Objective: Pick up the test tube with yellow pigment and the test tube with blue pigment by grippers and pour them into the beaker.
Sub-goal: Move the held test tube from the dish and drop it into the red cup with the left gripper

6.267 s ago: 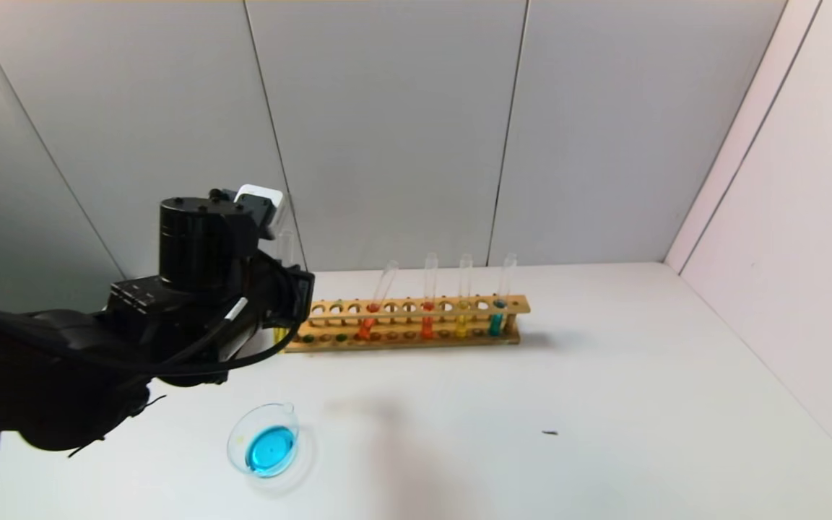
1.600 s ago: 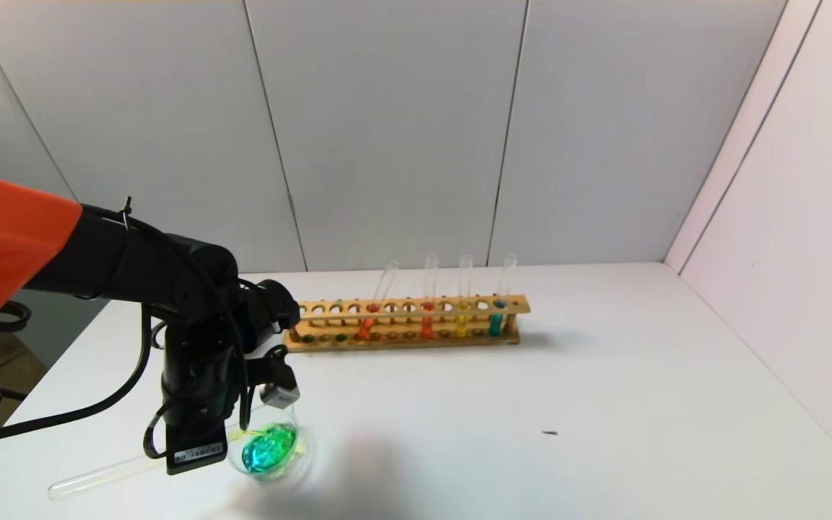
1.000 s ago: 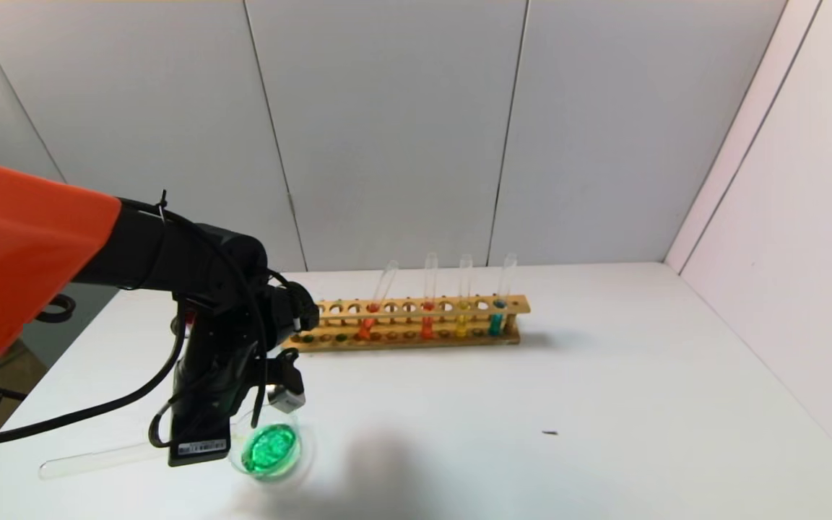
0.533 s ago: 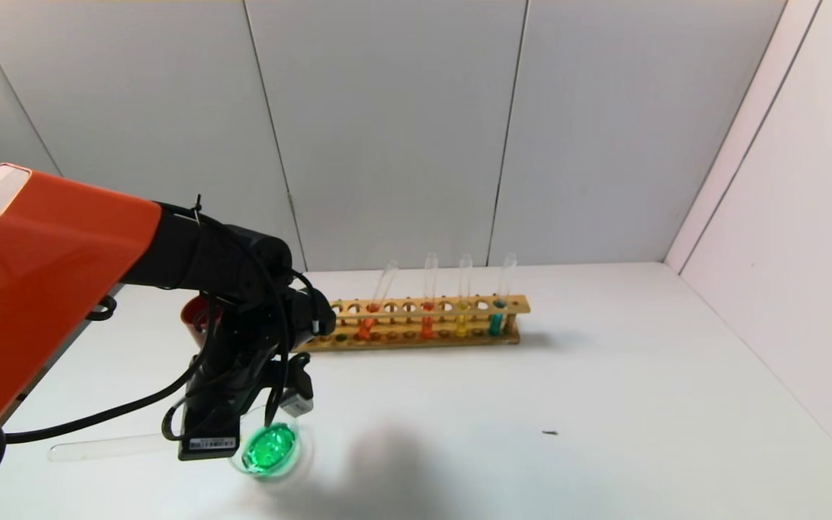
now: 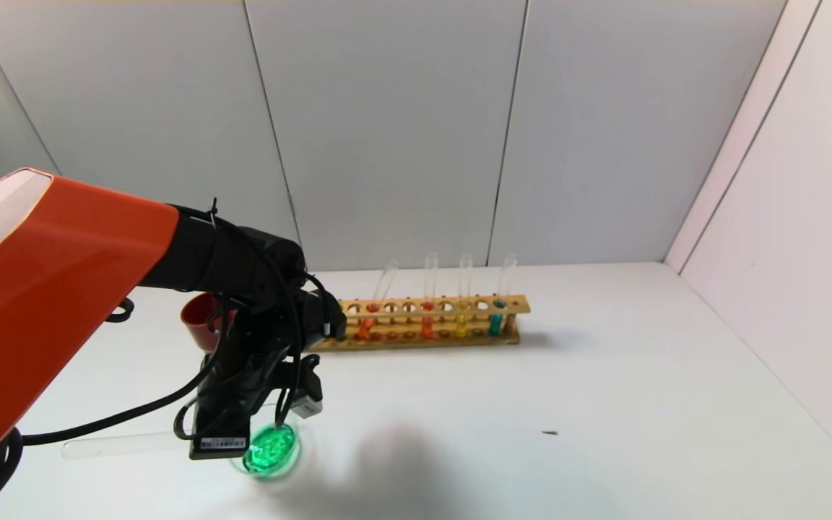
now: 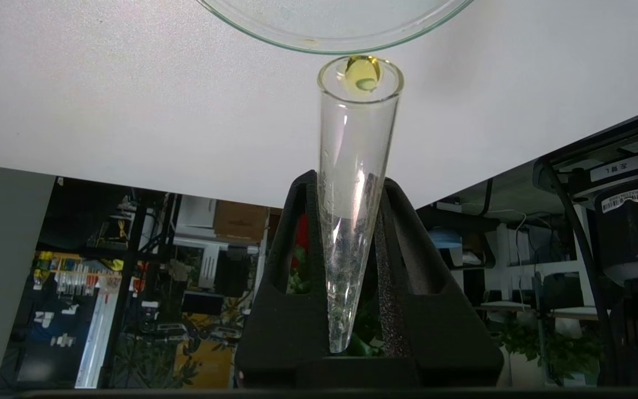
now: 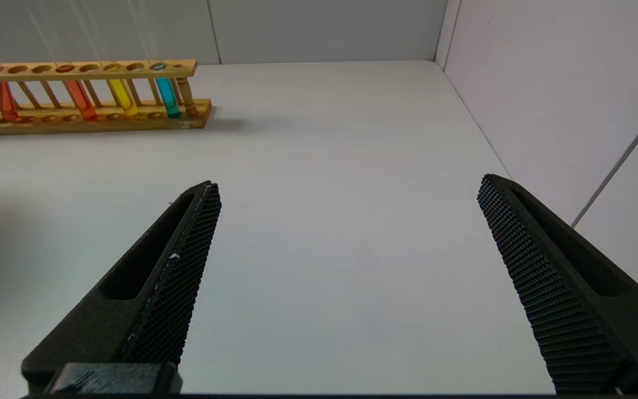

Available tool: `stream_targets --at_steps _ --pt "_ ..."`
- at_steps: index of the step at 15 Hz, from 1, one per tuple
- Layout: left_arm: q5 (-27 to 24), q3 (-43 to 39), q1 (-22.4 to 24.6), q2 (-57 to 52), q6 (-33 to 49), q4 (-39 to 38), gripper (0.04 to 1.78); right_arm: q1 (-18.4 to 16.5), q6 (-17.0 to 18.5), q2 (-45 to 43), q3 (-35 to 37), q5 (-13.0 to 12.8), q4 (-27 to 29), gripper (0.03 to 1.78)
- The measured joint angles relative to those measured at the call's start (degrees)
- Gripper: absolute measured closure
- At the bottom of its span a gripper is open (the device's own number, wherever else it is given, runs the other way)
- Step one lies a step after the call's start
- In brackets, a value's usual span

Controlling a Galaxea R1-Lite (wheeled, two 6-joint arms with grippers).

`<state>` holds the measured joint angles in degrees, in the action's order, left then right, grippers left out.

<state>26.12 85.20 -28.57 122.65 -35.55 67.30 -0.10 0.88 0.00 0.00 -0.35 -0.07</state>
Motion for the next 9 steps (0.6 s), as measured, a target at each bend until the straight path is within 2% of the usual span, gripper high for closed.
stream_targets --at_steps 7,9 --pt "-0.7 0.9 -0.2 -1.1 1.7 -0.6 1.52 0.0 0.0 0.0 0.0 0.0 0.0 0.11" --pt "-2.9 1.8 -0.1 -3.3 2.8 -0.6 1.52 0.0 0.0 0.0 0.0 0.0 0.0 0.11"
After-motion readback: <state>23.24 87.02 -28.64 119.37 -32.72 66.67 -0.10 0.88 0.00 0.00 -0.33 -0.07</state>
